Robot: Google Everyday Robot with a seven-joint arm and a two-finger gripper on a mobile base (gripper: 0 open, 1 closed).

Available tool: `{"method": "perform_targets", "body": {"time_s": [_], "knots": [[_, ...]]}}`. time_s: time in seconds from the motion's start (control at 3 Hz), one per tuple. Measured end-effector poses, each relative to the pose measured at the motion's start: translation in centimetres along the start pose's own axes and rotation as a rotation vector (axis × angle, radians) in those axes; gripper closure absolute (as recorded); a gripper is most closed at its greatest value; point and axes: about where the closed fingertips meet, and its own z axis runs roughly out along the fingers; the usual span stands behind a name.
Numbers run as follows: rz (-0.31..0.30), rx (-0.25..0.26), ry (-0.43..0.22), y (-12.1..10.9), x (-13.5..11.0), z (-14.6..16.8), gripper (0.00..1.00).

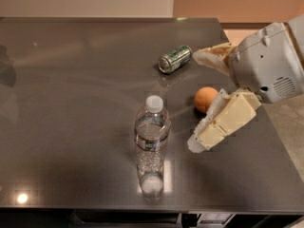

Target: Knock water bottle over

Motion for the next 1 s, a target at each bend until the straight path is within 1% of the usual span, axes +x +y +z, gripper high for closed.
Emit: {"method": "perform_targets", "body": {"time_s": [0.33,0.67,1.0], "knots": [[-0.008,-0.06,-0.037,2.2,-1.5,2.9,0.0],[-0.026,-0.104,-0.049,4.2,-1.8,5.3,0.0],[-0.033,-0.12,-0.069,4.9,-1.8,6.8,0.0]]}}
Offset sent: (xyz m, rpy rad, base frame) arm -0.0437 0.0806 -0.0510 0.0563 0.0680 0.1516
